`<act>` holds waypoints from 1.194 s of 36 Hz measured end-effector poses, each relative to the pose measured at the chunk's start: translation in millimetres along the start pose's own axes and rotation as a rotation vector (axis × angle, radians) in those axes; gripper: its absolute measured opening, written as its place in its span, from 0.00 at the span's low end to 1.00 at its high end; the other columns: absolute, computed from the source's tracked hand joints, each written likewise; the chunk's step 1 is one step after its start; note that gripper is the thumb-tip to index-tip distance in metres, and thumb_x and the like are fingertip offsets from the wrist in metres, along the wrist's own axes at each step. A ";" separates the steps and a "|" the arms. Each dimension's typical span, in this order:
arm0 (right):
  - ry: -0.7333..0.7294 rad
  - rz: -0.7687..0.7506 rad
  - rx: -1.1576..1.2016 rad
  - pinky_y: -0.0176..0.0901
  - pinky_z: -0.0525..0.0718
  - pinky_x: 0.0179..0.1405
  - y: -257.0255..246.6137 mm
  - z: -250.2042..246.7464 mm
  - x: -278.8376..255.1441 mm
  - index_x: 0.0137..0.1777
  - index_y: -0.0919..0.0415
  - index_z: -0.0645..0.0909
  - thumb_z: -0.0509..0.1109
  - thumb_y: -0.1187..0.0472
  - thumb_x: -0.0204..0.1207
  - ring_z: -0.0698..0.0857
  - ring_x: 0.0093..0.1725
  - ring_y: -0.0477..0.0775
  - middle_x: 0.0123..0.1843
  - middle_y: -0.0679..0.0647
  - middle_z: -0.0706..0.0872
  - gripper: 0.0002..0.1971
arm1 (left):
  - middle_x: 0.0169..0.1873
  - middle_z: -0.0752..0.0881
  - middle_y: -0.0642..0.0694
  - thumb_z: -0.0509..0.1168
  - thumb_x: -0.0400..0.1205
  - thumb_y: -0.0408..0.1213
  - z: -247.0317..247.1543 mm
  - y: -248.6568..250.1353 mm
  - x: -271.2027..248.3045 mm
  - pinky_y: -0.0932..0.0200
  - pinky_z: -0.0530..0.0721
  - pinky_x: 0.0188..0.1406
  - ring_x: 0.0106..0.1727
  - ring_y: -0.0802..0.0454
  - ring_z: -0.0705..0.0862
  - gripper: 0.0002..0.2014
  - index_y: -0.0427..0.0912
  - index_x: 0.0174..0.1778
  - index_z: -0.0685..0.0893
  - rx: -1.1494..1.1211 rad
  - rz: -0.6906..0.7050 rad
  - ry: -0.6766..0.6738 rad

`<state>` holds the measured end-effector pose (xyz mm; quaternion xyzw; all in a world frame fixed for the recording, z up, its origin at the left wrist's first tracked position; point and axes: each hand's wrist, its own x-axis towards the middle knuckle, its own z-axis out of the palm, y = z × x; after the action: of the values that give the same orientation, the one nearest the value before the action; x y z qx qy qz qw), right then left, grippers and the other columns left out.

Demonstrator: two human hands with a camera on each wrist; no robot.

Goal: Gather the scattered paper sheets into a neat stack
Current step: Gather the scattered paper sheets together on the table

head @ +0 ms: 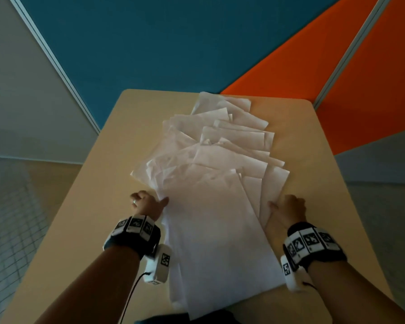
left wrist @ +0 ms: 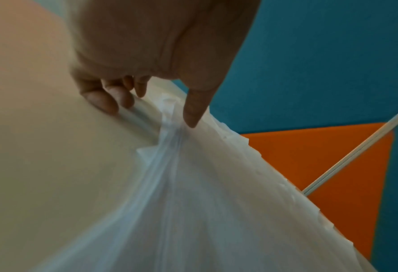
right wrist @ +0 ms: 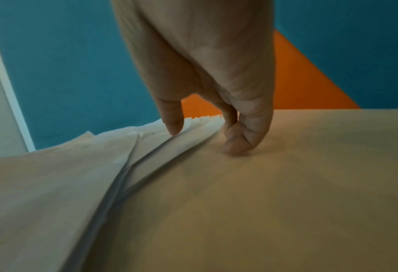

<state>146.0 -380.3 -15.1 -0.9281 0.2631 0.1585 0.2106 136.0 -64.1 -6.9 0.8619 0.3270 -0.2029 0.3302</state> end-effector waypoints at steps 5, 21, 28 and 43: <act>-0.008 -0.054 0.087 0.54 0.71 0.66 -17.9 3.3 13.8 0.64 0.71 0.73 0.70 0.51 0.72 0.72 0.67 0.70 0.66 0.71 0.76 0.27 | 0.78 0.46 0.20 0.60 0.82 0.43 -2.7 20.3 16.2 0.45 0.50 0.82 0.81 0.28 0.49 0.39 0.13 0.72 0.50 -0.141 -0.059 -0.001; 0.164 0.064 0.108 0.57 0.61 0.73 -19.6 2.5 41.1 0.74 0.75 0.62 0.71 0.50 0.72 0.65 0.74 0.72 0.73 0.75 0.69 0.39 | 0.80 0.50 0.28 0.66 0.78 0.43 -1.7 33.3 52.2 0.43 0.50 0.81 0.81 0.30 0.51 0.43 0.25 0.78 0.48 -0.300 -0.103 0.221; 0.088 -0.078 0.341 0.57 0.64 0.75 -29.1 9.0 55.6 0.80 0.69 0.53 0.72 0.56 0.73 0.64 0.76 0.70 0.77 0.71 0.66 0.41 | 0.80 0.52 0.27 0.66 0.78 0.46 -5.3 45.5 68.8 0.42 0.54 0.80 0.81 0.31 0.51 0.43 0.23 0.77 0.50 -0.307 -0.090 0.189; 0.010 -0.175 0.509 0.52 0.75 0.65 -34.6 -2.2 75.7 0.79 0.62 0.60 0.64 0.72 0.77 0.79 0.65 0.65 0.69 0.68 0.78 0.31 | 0.54 0.80 0.27 0.56 0.82 0.27 -18.8 61.1 103.4 0.40 0.77 0.58 0.61 0.33 0.80 0.17 0.21 0.64 0.72 -0.667 0.098 0.212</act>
<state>227.0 -386.6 -33.2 -0.8653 0.2142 0.0640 0.4487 253.9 -41.2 -25.5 0.7377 0.3661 0.0217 0.5669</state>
